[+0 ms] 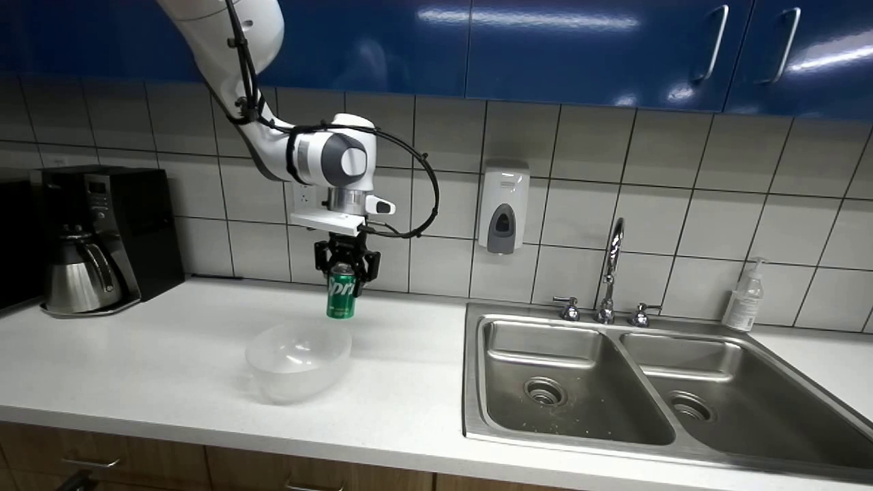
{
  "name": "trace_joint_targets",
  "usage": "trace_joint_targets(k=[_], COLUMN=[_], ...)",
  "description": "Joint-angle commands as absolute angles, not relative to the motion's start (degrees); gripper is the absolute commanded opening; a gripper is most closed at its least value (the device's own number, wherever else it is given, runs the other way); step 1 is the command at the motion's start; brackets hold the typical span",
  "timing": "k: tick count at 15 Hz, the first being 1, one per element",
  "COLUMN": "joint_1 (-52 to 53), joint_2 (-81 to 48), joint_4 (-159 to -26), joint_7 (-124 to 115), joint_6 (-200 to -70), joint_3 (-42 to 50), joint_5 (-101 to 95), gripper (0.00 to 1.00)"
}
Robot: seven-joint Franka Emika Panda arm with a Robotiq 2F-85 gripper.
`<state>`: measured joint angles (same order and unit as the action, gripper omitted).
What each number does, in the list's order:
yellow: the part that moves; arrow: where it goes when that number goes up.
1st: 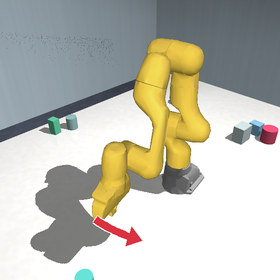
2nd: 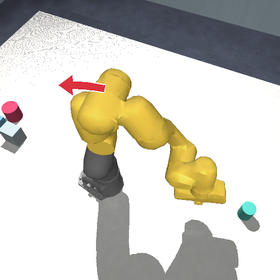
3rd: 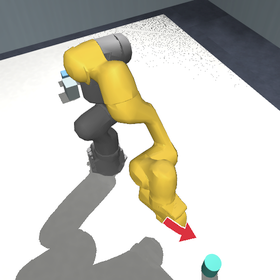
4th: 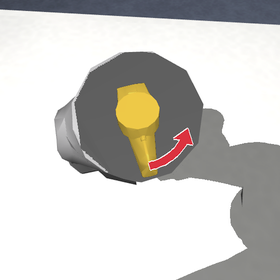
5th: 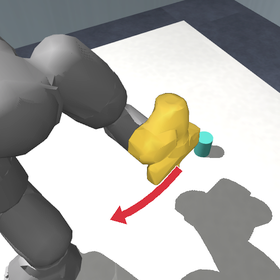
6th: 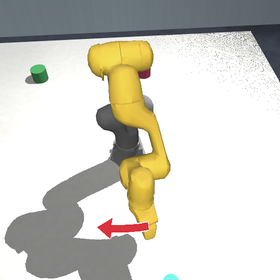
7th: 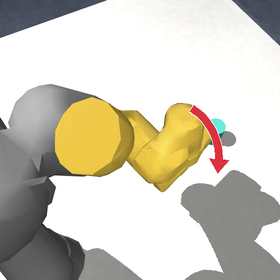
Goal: Put the can in the bowl
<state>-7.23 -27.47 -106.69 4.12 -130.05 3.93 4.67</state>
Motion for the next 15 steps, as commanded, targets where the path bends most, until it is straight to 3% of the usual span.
trace_joint_targets(k=[1, 15], joint_1=[-5.9, 2.1], joint_2=[-21.2, -12.2], joint_4=[-113.5, -127.4], joint_7=[4.5, -8.0], joint_6=[-130.2, -134.4], joint_3=[4.0, 3.5], joint_5=[1.8, -3.5], gripper=[0.41, 0.41])
